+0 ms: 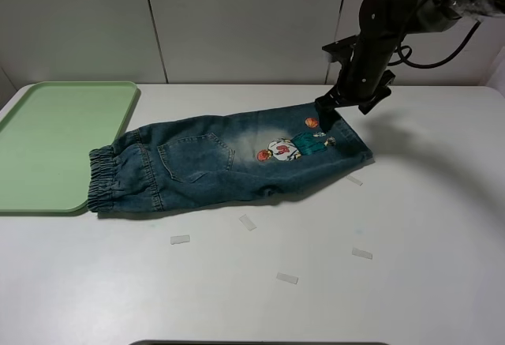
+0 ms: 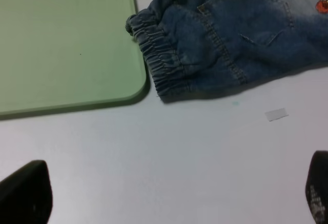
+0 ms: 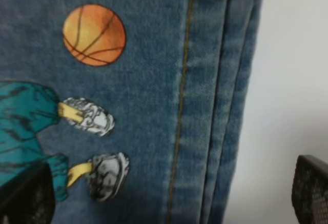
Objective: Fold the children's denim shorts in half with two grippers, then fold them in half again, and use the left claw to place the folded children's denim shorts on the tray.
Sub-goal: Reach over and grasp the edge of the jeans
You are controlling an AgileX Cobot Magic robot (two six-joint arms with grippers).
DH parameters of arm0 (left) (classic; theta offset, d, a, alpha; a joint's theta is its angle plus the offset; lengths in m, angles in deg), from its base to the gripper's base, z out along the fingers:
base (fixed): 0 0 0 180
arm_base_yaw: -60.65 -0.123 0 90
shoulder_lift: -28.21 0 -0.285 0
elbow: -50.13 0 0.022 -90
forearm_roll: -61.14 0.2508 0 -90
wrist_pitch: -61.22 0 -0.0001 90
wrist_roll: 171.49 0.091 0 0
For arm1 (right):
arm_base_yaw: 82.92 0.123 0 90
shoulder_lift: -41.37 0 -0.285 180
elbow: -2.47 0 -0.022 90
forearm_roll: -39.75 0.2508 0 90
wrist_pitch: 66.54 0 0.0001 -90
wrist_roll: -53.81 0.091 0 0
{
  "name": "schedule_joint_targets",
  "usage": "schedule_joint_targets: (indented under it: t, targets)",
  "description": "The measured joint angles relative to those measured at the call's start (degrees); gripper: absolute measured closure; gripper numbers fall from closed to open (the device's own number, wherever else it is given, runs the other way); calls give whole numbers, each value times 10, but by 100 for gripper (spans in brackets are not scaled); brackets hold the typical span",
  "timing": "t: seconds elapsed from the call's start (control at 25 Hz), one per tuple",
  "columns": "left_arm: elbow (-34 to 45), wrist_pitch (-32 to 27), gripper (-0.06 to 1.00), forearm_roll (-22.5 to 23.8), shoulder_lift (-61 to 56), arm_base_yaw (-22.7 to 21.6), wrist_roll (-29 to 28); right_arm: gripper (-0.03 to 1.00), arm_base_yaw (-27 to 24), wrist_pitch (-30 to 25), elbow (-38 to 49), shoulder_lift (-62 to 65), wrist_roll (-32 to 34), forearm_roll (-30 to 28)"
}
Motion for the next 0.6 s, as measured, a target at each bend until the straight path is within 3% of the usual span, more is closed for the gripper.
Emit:
schedule_joint_targets:
  t: [0.6]
  targets:
    - [0, 0, -4, 0, 0, 0, 0, 27, -24, 42, -1, -34, -10, -13]
